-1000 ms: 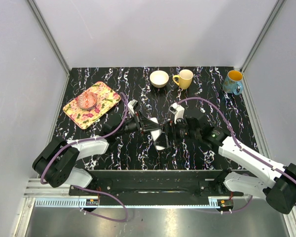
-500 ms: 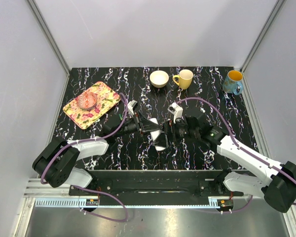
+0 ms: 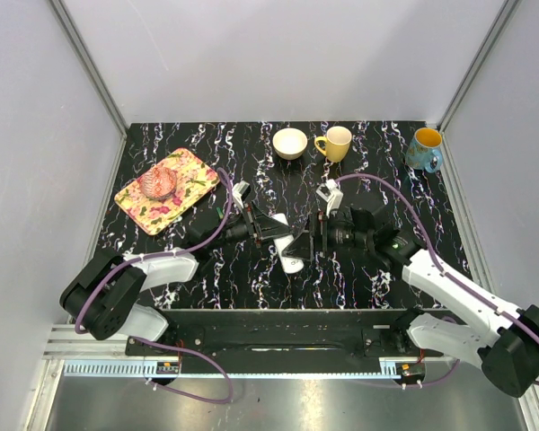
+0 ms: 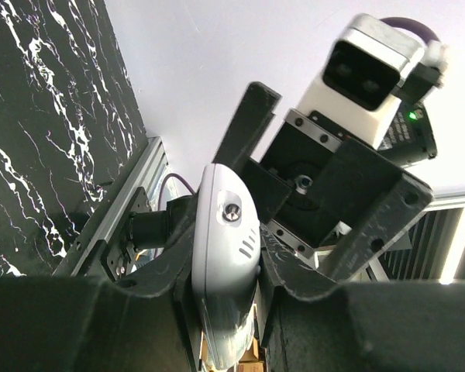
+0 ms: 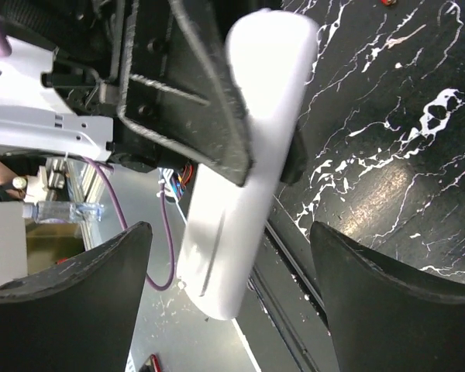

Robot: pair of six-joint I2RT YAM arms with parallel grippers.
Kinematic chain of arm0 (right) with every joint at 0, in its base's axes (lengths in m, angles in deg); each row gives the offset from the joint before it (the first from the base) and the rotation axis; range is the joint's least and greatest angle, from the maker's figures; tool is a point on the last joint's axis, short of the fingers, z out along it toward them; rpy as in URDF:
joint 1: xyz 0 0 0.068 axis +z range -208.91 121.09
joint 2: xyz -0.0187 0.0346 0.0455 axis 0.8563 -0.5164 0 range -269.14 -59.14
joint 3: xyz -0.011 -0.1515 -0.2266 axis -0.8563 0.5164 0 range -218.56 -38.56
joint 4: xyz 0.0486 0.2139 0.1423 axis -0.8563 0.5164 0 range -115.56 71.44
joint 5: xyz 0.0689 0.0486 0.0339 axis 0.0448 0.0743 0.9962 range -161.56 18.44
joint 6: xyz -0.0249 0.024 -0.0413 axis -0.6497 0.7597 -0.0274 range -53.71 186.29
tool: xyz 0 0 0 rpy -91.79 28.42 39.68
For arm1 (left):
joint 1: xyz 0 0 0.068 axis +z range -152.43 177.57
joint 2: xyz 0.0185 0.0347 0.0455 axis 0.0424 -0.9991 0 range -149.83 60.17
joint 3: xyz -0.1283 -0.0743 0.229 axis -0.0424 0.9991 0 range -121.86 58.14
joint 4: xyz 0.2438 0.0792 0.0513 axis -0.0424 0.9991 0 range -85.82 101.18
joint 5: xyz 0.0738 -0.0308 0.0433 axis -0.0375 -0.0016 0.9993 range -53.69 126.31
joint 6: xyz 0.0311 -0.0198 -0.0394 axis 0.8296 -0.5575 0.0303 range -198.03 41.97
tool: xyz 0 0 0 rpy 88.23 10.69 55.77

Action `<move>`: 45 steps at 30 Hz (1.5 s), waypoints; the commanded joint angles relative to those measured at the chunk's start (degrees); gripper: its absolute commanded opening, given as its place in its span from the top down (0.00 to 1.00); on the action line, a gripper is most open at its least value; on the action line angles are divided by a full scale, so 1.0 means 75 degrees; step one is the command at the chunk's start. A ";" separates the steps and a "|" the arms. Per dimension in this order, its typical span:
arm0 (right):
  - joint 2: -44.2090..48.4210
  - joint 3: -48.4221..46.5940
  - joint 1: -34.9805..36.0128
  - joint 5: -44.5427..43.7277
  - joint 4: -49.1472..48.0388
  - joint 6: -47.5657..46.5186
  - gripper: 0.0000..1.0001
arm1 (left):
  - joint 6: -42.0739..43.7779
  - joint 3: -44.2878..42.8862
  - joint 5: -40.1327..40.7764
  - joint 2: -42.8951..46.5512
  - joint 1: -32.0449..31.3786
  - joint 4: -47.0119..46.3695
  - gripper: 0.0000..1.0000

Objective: Load the batteries into the remote control
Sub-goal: Load the battery cover into the remote control, then turn over the remote control at the center of the board.

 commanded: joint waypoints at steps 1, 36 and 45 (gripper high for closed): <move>0.0088 0.0353 -0.0328 0.0616 -0.0749 0.0445 0.14 | -0.0116 0.0055 -0.0148 0.0067 -0.0004 -0.0801 1.00; 0.0170 -0.0606 -0.0622 0.1228 0.0769 -0.0045 1.00 | 0.0445 -0.0144 0.0684 0.0569 0.0674 0.0285 0.04; -0.1409 -0.2738 -0.0493 -0.6851 0.5066 -0.0867 1.00 | 0.2213 0.0443 0.2815 0.3835 0.1614 0.5260 0.07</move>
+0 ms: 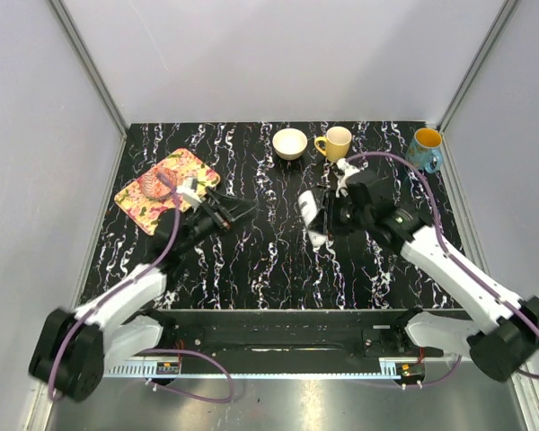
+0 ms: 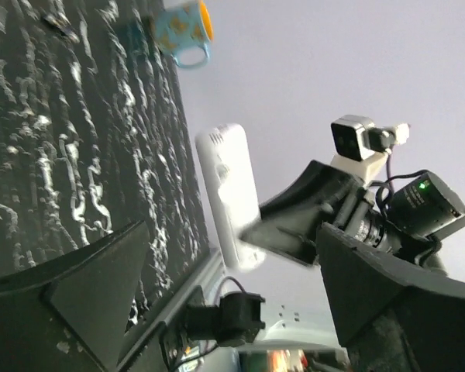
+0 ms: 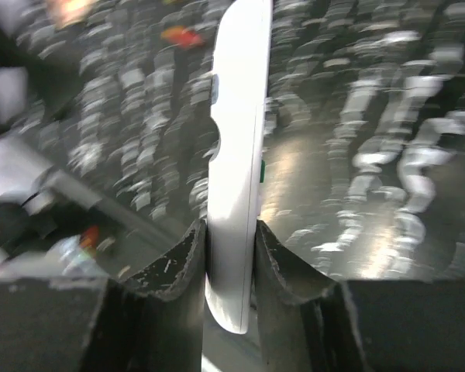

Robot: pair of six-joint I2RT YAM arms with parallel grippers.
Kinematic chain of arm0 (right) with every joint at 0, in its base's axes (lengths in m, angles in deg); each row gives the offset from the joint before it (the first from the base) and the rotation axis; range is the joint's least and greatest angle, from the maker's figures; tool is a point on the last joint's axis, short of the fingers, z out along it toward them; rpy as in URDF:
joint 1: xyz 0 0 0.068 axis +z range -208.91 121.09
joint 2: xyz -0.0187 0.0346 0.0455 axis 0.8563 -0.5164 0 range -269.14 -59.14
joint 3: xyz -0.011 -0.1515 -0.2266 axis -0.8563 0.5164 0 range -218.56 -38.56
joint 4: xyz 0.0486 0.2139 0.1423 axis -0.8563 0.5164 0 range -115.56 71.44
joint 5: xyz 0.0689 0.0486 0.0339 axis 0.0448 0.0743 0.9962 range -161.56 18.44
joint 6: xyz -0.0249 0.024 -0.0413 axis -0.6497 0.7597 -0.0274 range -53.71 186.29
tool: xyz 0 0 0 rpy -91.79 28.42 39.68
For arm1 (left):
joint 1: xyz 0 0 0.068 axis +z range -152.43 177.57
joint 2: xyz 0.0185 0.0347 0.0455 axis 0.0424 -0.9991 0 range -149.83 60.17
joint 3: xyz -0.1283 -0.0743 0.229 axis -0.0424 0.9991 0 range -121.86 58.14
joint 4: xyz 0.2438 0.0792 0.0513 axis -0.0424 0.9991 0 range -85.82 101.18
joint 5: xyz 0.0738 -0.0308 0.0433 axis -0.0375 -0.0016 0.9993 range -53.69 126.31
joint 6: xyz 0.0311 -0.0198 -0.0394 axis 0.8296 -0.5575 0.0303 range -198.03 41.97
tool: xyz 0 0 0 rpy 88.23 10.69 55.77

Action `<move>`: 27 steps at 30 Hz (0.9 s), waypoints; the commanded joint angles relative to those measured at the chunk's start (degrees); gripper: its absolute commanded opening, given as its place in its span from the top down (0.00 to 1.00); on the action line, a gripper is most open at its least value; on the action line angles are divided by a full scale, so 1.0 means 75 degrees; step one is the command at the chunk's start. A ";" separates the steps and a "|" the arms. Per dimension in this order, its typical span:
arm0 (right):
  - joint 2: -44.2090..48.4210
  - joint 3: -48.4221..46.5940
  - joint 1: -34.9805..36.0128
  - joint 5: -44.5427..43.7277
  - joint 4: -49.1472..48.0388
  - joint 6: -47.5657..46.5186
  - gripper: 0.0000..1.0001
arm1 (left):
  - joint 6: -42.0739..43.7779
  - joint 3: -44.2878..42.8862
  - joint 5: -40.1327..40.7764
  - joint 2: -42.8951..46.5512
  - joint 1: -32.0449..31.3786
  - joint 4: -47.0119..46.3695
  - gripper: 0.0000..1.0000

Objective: Load the batteries into the remote control
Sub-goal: Turn over the remote control at the center of the board.

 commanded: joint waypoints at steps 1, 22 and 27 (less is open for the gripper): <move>-0.1522 -0.1253 0.0116 -0.5769 0.2723 -0.0208 1.00 | 0.1523 -0.0041 0.1499 0.1651 0.0095 0.3047 0.07; -0.7620 -0.3305 0.1136 -1.0231 0.3196 -0.0464 1.00 | 0.2652 0.0251 0.2121 0.3681 0.0084 0.5652 0.12; -0.7950 -0.3446 0.1195 -0.9739 0.3020 -0.0874 1.00 | 0.2605 0.0380 0.2110 0.3751 0.0095 0.5606 0.12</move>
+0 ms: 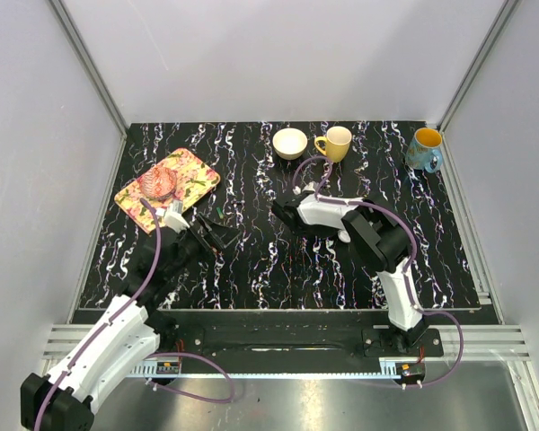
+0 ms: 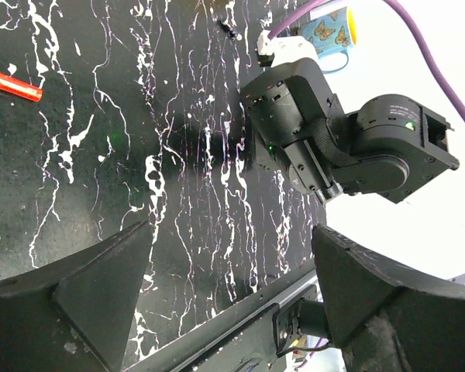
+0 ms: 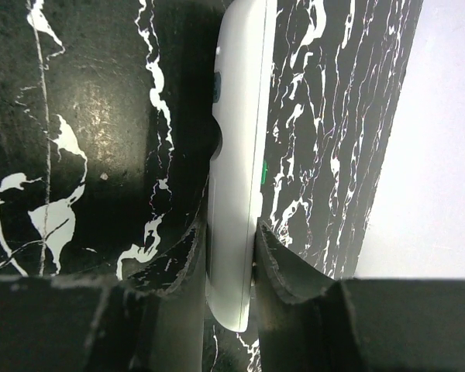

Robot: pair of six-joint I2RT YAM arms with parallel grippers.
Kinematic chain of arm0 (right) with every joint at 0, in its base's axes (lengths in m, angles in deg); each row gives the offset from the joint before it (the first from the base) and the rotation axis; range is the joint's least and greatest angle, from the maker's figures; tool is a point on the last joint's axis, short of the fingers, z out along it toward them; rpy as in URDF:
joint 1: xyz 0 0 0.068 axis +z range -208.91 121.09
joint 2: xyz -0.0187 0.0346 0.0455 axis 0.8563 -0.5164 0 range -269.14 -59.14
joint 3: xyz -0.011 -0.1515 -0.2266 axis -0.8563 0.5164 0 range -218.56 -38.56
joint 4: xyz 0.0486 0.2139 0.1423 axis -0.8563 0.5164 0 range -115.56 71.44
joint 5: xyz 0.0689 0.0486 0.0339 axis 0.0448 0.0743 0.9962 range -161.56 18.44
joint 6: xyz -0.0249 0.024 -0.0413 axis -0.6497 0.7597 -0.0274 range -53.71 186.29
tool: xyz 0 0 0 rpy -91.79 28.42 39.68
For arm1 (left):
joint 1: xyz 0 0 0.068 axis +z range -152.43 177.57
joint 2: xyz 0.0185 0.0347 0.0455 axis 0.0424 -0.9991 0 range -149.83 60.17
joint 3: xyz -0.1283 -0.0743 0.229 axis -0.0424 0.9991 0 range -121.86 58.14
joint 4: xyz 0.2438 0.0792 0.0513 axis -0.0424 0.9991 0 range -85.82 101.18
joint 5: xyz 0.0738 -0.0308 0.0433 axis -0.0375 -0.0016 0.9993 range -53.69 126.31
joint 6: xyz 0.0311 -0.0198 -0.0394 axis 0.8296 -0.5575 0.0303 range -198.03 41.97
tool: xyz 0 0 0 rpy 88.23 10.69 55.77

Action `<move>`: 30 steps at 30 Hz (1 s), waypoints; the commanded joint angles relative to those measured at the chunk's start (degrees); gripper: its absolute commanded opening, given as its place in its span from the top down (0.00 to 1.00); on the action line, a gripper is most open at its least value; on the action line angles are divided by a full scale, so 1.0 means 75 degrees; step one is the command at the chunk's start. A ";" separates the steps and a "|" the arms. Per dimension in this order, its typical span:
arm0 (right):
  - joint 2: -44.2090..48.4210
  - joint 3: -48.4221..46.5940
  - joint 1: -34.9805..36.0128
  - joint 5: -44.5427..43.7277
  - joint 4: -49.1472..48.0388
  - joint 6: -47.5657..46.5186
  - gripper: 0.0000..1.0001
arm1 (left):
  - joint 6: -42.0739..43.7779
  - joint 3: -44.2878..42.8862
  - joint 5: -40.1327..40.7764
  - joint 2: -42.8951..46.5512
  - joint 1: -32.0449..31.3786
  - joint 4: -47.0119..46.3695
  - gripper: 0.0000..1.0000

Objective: Load the batteries into the remote control
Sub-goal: Turn over the remote control at the center of the board.

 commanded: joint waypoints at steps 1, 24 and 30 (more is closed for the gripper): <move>-0.0143 -0.0372 0.0137 0.0071 -0.0017 -0.0318 1.00 | 0.0087 0.0085 0.0085 0.0117 0.0002 -0.0086 0.12; -0.0167 -0.0395 0.0371 0.1830 0.0135 -0.0225 0.45 | 0.0146 0.0156 -0.0138 -0.0117 0.0002 -0.0004 0.13; 0.0149 -0.0418 0.0453 0.2367 0.0077 -0.0154 0.37 | 0.0157 0.0121 -0.0208 -0.0211 0.0002 0.0008 0.13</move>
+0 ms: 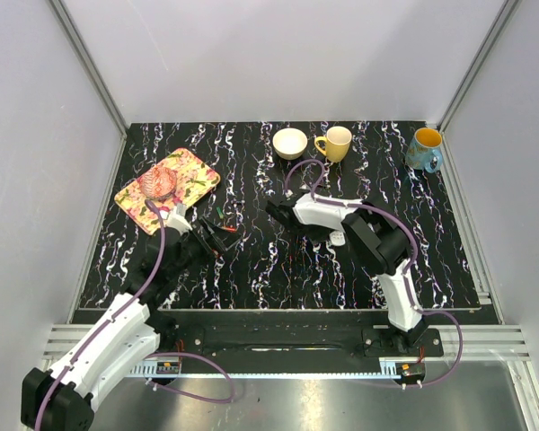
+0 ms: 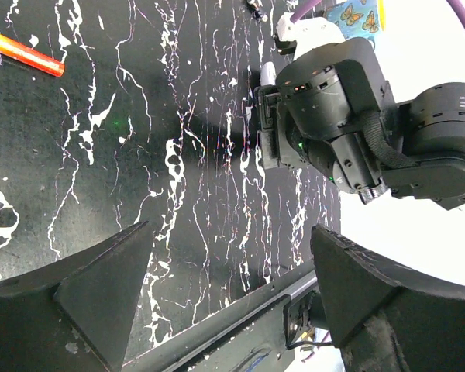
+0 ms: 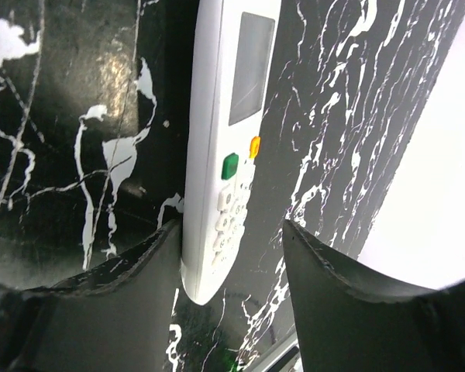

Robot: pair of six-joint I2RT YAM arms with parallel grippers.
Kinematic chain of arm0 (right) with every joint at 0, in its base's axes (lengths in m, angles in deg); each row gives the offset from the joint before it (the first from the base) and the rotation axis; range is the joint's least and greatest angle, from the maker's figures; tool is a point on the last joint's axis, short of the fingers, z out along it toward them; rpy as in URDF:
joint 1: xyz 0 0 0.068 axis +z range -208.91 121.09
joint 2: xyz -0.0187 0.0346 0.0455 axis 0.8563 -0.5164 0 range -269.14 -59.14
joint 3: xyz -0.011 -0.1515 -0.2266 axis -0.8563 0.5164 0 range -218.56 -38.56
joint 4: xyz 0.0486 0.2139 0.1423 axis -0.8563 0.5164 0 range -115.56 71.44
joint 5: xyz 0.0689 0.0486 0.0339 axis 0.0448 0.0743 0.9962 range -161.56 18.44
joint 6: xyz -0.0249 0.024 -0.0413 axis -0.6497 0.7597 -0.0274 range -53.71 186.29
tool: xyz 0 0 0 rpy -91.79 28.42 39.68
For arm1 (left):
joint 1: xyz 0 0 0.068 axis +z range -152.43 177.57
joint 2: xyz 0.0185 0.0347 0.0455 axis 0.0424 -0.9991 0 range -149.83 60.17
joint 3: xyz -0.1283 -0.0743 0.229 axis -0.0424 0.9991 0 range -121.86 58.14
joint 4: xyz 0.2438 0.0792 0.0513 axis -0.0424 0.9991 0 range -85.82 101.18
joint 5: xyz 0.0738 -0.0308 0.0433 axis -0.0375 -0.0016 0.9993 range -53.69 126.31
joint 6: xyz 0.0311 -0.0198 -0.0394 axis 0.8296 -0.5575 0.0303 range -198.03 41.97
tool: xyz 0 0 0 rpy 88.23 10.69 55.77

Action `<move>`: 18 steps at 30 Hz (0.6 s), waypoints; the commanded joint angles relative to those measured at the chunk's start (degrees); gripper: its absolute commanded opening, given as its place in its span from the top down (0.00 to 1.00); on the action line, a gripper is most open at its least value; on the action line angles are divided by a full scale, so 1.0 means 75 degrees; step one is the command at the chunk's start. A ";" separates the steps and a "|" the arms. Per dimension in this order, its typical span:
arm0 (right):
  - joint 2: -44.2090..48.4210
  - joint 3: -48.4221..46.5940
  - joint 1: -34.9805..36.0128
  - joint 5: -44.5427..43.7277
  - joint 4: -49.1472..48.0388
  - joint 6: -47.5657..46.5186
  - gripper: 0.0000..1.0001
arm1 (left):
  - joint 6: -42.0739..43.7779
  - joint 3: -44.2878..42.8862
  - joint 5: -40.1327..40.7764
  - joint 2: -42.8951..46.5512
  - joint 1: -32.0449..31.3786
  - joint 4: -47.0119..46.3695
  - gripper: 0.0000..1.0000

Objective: Load the batteries into the remote control
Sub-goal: Turn over the remote control at the center of the board.

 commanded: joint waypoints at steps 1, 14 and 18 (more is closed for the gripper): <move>0.0219 -0.0045 0.0206 0.1576 -0.0442 0.0382 0.37 | 0.0131 -0.0034 -0.0150 -0.0033 0.0002 -0.0173 0.13; 0.2841 0.0187 0.0440 0.3557 -0.1039 0.0827 0.27 | 0.0353 -0.0244 0.0200 -0.0138 0.0002 0.0248 0.09; 0.5356 0.1171 0.0277 0.3067 -0.1624 0.0851 0.19 | 0.0798 -0.0724 0.1043 -0.0547 0.0002 0.1161 0.01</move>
